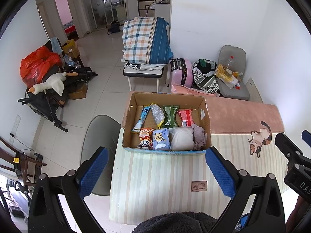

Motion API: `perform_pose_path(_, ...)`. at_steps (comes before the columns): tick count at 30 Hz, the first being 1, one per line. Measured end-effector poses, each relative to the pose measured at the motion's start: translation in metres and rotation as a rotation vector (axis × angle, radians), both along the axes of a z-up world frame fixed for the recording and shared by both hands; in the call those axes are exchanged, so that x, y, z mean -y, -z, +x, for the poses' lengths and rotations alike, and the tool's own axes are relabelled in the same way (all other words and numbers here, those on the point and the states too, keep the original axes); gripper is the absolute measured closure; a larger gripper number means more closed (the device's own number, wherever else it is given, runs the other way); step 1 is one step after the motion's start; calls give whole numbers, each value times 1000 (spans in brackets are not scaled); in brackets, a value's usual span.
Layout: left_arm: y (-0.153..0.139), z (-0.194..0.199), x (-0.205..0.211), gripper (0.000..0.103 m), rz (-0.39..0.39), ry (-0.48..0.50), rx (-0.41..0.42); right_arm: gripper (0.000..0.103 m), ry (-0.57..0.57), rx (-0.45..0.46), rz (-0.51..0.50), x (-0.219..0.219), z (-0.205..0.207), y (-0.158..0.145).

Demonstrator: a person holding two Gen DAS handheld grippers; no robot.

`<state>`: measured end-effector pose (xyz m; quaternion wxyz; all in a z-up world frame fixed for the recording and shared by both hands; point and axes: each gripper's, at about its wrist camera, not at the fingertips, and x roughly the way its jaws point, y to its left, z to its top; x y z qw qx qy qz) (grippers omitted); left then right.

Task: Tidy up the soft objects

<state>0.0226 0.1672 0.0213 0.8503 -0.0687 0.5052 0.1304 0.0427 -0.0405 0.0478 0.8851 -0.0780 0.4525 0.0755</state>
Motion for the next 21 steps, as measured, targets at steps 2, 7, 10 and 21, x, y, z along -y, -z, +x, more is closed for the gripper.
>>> perform_pose_path(2, 0, 0, 0, 1, 3, 1, 0, 0, 1, 0, 0, 0, -1, 1)
perform_pose_path(7, 0, 0, 0, 1, 0, -1, 1, 0, -1, -4, 2, 0, 0, -1)
perform_pose_path(10, 0, 0, 0, 1, 0, 1, -2, 0, -4, -5, 3, 1, -1, -1)
perform_pose_path(21, -3, -6, -1, 1, 12, -7, 13, 0, -10, -9, 10, 0, -6, -2)
